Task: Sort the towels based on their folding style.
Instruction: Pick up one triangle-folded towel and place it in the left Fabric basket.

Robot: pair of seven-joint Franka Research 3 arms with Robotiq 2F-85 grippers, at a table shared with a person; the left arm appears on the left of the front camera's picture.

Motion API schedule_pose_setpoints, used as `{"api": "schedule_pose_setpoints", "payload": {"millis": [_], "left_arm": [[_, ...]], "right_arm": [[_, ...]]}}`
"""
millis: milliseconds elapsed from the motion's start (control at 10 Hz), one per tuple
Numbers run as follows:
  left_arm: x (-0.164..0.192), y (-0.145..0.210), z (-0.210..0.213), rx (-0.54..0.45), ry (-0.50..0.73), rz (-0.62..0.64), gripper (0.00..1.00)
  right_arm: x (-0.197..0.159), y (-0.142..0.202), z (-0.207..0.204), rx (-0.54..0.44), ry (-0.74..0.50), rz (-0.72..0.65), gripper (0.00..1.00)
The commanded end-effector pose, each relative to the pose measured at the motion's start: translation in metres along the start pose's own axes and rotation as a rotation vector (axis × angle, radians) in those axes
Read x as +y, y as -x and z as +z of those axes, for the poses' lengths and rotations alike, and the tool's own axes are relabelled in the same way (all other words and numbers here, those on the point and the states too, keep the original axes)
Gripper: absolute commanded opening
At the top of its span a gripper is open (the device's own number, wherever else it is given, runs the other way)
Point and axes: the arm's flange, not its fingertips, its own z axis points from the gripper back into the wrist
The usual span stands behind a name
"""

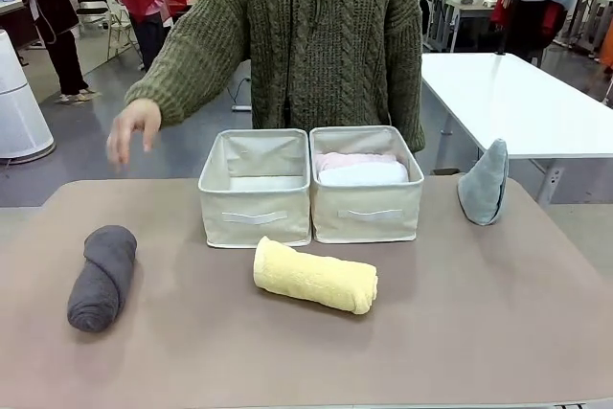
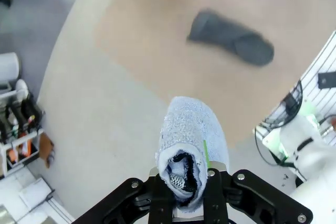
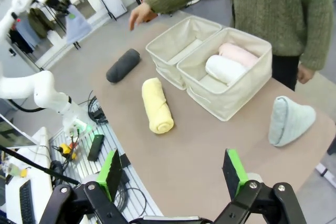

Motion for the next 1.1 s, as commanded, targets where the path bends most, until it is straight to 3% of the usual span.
{"api": "schedule_pose_setpoints", "payload": {"millis": [0,1000], "left_arm": [[-0.001,0.000,-0.013,0.004,-0.018,0.027,0.17],[0.004,0.001,-0.024,-0.025,0.018,0.069,0.17]], "right_arm": [[0.000,-0.001,0.000,-0.024,-0.016,0.022,1.00],[0.000,-0.001,0.000,-0.024,-0.016,0.022,1.00]]}}
